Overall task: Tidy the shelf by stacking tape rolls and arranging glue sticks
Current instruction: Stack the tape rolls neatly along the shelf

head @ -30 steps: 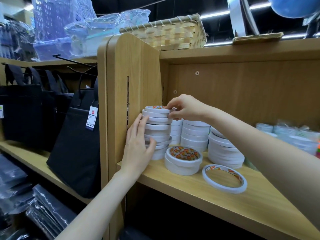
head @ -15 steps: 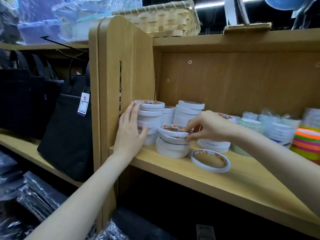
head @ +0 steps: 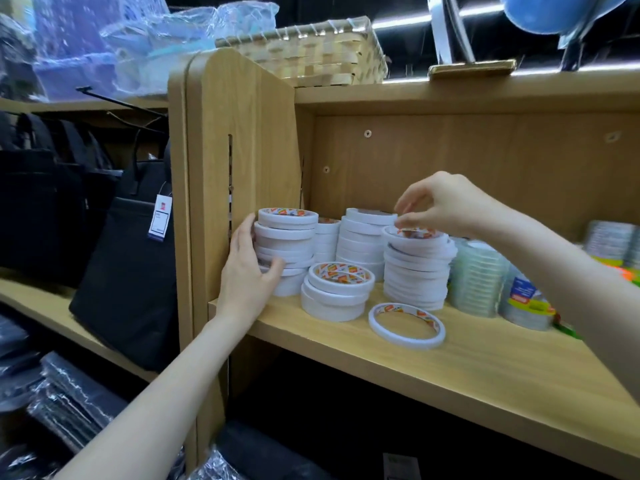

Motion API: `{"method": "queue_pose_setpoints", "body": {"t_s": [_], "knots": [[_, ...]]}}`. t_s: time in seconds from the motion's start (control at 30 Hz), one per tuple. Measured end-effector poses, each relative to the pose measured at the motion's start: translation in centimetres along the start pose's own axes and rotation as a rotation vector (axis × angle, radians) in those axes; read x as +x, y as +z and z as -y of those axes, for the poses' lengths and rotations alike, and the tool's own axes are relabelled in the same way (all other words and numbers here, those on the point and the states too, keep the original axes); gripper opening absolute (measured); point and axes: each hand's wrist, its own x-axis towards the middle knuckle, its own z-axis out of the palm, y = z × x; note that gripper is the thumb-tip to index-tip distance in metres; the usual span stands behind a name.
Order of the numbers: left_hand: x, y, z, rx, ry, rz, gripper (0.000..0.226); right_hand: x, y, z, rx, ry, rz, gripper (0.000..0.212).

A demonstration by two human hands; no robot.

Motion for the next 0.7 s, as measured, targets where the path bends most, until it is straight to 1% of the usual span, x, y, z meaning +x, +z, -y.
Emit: {"method": "queue_pose_setpoints", "body": {"t_s": [0.07,0.17,0.23,0.3,0.4,0.5,0.57,0.63,0.7], "knots": [[0.0,0.0,0.0,-0.022,-0.033,-0.02,0.065,1.4,1.2,2.0,0.03,-0.098,0.001,0.015],[0.0,0.0,0.2,-0.025,-0.022,-0.037,0.061,4.1,4.0,4.9,0.092,-0.239,0.109,0.028],[0.0,-0.1,0.3,-0.014,0.007,-0.05,0.059,5.7,5.8,6.1,0.126,-0.281,0.18,0.031],[0.1,0.0,0.5,0.003,0.05,-0.059,0.055,6.9,7.0,6.6,0.125,-0.284,0.203,0.027],[0.2,0.1,0.7,0.019,0.078,-0.051,0.052,7.6,7.5,6.4,0.114,-0.301,0.151,0.022],[0.4,0.0,0.8,-0.008,0.082,-0.067,0.049,7.2,7.1,5.7,0.138,-0.299,0.153,0.016],[0.4,0.0,0.8,-0.024,0.088,-0.07,0.048,6.7,6.2,5.0,0.146,-0.267,0.086,0.015],[0.4,0.0,0.8,-0.028,0.091,-0.067,0.048,6.0,4.4,4.2,0.056,-0.229,-0.017,0.018],[0.3,0.0,0.8,-0.017,0.072,-0.065,0.05,4.8,2.2,2.9,-0.104,-0.16,-0.071,0.022]]}}
